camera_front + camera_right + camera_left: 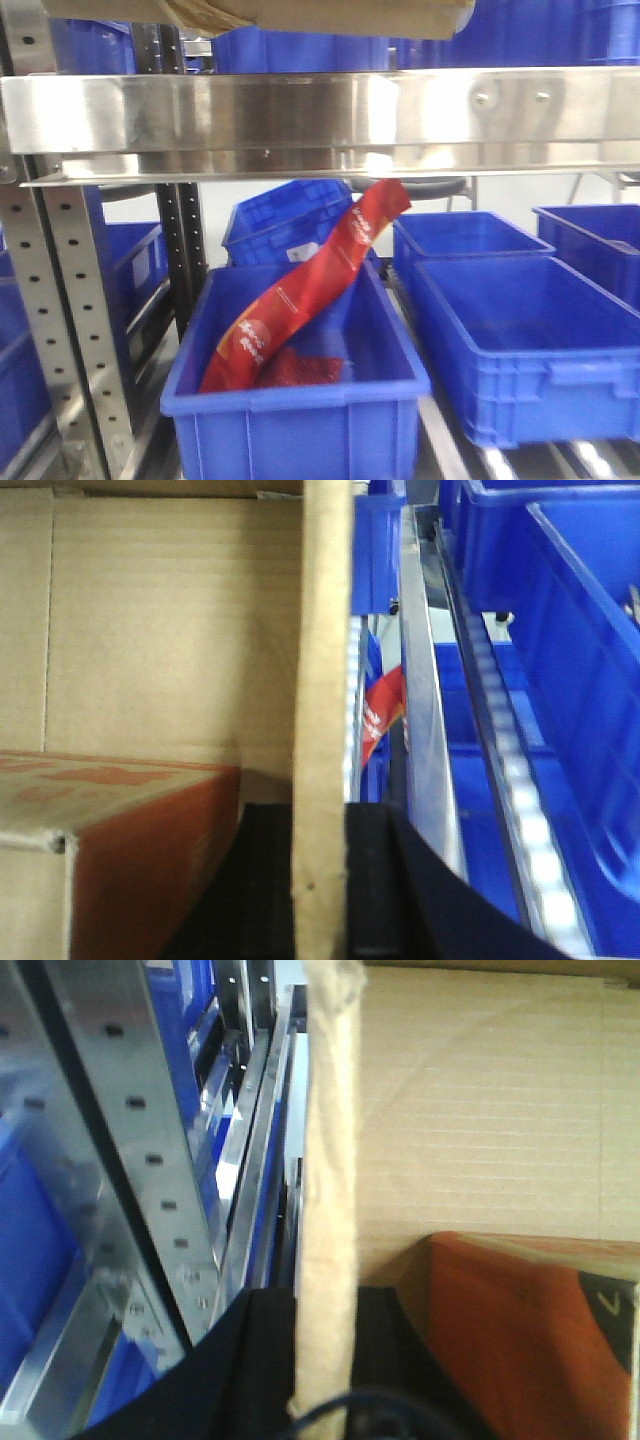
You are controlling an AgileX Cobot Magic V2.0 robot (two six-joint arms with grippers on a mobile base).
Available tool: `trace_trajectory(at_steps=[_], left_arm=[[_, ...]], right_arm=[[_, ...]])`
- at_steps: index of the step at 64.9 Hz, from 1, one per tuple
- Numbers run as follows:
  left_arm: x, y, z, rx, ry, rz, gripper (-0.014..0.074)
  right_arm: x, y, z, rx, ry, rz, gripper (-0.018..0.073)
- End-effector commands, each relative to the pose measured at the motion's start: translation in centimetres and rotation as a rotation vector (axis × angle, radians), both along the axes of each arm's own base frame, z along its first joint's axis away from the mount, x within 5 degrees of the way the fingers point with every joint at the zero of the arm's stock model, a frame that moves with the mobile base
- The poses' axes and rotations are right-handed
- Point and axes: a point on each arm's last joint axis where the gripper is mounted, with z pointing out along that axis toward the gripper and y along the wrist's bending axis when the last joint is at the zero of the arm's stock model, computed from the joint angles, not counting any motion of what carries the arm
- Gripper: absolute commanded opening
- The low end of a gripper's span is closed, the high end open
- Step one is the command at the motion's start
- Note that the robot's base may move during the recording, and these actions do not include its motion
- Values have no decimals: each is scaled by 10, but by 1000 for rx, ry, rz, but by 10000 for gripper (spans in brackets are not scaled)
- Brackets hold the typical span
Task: Stack two boxes on right shelf middle
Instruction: 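Carry the boxes to the steel shelf rack with blue bins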
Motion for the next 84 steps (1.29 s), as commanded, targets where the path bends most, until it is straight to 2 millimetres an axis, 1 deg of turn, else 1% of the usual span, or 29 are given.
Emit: trace_trajectory(at_steps=[1, 84], left_arm=[[-5, 9, 10, 34, -58, 34, -111], [-5, 9, 10, 34, -58, 34, -111]], right_arm=[[-6, -6, 14, -15, -77, -13, -162], [-5, -6, 13, -16, -75, -13, -162]])
